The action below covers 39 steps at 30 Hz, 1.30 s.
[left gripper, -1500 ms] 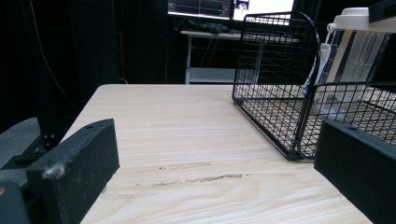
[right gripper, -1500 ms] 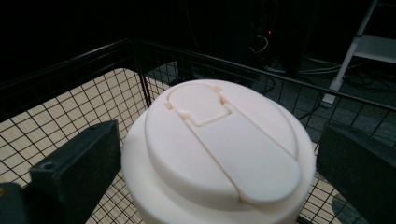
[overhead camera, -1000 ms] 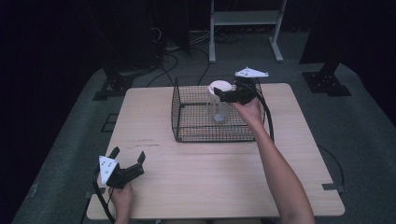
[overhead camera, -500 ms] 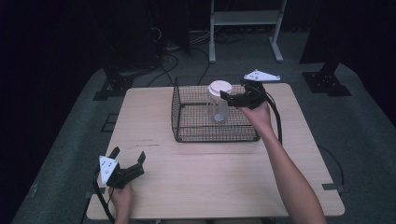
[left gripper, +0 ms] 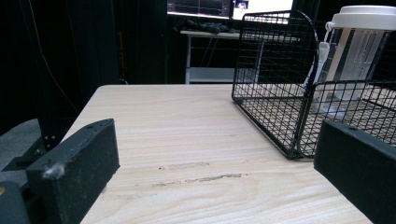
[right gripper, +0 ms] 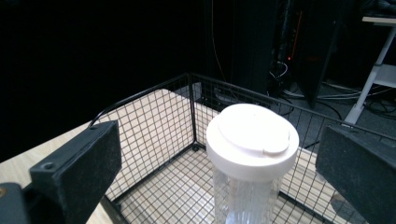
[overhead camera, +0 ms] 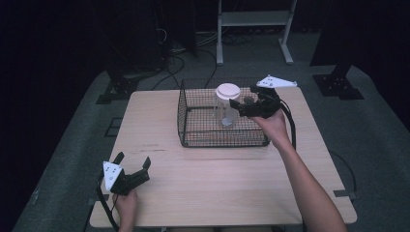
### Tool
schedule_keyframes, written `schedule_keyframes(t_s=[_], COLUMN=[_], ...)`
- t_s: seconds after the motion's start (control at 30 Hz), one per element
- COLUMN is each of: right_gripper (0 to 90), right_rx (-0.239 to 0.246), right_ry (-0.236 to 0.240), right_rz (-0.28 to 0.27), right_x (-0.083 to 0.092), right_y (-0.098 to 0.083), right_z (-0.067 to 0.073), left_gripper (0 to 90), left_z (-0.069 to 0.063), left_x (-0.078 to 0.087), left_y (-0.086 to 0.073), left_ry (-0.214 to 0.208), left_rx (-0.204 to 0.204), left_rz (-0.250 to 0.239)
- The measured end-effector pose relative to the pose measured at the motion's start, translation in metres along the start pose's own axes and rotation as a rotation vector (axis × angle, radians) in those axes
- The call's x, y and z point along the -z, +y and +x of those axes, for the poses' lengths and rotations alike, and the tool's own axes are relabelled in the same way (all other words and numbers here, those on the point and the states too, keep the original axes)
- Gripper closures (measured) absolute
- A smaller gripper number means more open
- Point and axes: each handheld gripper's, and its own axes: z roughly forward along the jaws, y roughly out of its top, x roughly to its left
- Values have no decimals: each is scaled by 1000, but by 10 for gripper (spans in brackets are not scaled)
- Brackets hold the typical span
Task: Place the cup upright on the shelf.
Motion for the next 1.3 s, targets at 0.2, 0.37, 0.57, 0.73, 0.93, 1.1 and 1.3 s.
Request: schedule_keyframes(t_s=[0.2, 0.37, 0.57, 0.73, 0.93, 1.1, 1.3], right_gripper=[0, 0, 0, 0, 0, 0, 0], right_rx=[-5, -5, 1, 10, 13, 2, -7], right_ry=[-2, -9, -10, -11, 4, 13, 8], right_rz=[3, 7, 22, 31, 37, 30, 36], right_x=[13, 21, 29, 34, 41, 48, 56], right_y=[-7, -11, -17, -24, -30, -34, -45], right_z=[-1, -2, -3, -2, 0, 0, -2], left_gripper=[0, 0, 0, 0, 0, 0, 0], left_z=[0, -1, -1, -1, -1, -2, -2], left_x=[0, 0, -1, -1, -1, -1, -1], left_y=[0, 0, 0, 0, 0, 0, 0], left_ry=[0, 2, 2, 4, 4, 5, 6], left_rx=[-1, -2, -4, -5, -8, -9, -10], left_rz=[3, 2, 2, 2, 3, 3, 3])
